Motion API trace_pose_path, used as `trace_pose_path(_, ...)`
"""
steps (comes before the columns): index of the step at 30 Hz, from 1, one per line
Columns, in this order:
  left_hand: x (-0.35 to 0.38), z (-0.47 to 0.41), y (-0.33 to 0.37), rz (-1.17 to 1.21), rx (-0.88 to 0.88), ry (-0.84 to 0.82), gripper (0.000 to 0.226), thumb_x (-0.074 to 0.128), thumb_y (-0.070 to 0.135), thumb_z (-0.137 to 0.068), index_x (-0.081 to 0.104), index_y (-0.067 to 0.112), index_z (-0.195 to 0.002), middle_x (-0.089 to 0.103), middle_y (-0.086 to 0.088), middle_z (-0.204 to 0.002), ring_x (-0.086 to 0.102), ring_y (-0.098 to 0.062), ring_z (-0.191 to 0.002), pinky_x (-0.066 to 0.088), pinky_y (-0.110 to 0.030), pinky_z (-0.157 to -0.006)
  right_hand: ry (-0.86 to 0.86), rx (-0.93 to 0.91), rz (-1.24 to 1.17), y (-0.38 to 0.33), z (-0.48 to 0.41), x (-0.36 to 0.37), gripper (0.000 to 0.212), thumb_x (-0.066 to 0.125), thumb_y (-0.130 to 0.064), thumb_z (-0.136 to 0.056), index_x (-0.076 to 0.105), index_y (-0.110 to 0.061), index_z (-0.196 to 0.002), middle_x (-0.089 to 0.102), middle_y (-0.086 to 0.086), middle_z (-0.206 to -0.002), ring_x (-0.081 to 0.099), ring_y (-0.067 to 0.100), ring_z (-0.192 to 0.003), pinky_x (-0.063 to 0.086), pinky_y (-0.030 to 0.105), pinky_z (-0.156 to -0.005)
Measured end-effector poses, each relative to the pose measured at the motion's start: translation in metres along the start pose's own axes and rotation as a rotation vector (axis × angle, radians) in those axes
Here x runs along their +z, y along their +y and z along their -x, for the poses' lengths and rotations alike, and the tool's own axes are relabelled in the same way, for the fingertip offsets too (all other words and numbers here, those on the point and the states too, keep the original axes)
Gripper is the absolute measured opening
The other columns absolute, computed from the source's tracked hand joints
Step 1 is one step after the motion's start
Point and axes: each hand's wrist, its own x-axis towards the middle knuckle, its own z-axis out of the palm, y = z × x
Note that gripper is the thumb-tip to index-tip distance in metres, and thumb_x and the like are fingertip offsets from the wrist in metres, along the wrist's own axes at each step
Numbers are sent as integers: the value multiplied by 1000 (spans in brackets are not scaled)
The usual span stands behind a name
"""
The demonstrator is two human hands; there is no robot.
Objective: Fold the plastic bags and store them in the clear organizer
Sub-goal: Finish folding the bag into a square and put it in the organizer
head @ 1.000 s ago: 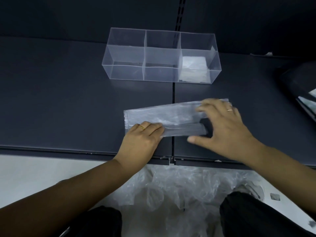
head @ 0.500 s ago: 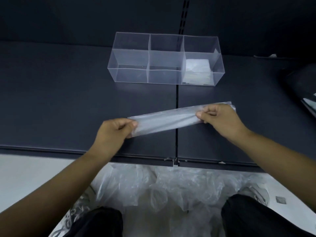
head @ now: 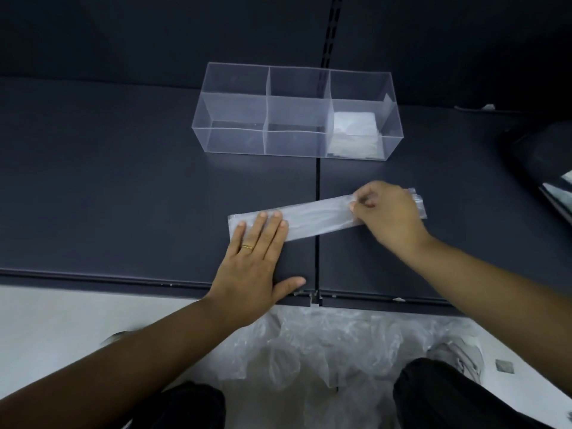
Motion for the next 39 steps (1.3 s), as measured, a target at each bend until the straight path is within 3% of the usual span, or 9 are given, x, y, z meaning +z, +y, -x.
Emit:
trace_pose_path(3,0,0,1,1,5,-10,89,4,72,-87,2,12,-152,-3,-7,-160,-6,-26,-147,3,-49,-119,175,-437,204,-19,24,14,39,62,-7,-81,60,-12,-120,58,9,-115,52,28,-107,41,39,-96)
trace_pose_path(6,1,0,1,17,29,11,87,7,71,-89,8,11,-152,2,-8,-160,-1,-28,-147,8,-51,-119,-194,-701,249,-30,47,43,55,51,-28,-96,36,-10,-146,33,9,-153,26,22,-142,17,35,-118)
trace_pose_path(9,0,0,0,31,48,30,85,13,69,-89,16,10,-151,12,-11,-159,9,-30,-147,17,-54,-116,-349,-608,543,-4,39,47,77,25,-58,-96,0,-13,-153,-7,1,-161,-12,13,-147,-4,36,-120)
trace_pose_path(13,-1,0,-2,11,65,29,85,17,69,-89,22,9,-150,20,-13,-157,16,-32,-145,24,-57,-114,-280,-449,664,45,18,13,90,2,-71,-83,-12,-15,-152,-18,2,-159,-20,13,-145,-9,36,-119)
trace_pose_path(18,1,-1,-3,3,76,53,86,16,70,-90,23,9,-150,20,-12,-158,16,-31,-146,22,-56,-114,-166,-240,577,93,4,-28,76,15,-58,-94,-1,-14,-153,-9,0,-161,-10,11,-147,-10,28,-118)
trace_pose_path(23,-1,-7,-14,-14,137,52,85,18,69,-90,24,9,-150,19,-11,-158,15,-30,-146,15,-51,-114,65,-205,241,91,-17,-44,27,59,-26,-92,60,-17,-118,47,-1,-129,40,18,-120,24,25,-98)
trace_pose_path(26,-4,-15,-25,-12,177,50,81,17,68,-92,29,11,-149,21,-9,-158,16,-28,-146,14,-50,-115,-10,-225,229,85,-24,-46,3,66,-21,-88,64,-18,-88,49,-7,-105,42,11,-100,24,20,-87)
trace_pose_path(32,-14,-31,-44,74,193,91,80,15,70,-90,44,11,-137,21,-5,-158,9,-20,-148,3,-43,-119,-160,32,-243,75,16,-62,13,69,-9,-84,60,-17,-79,62,-4,-68,54,4,-59,44,16,-59)
trace_pose_path(39,-35,-17,56,428,375,17,88,43,68,-85,0,29,-151,-8,16,-156,-14,3,-143,-13,-17,-114,-541,249,-573,34,79,-90,12,66,-1,-85,61,-8,-94,67,2,-66,57,8,-58,46,20,-50)
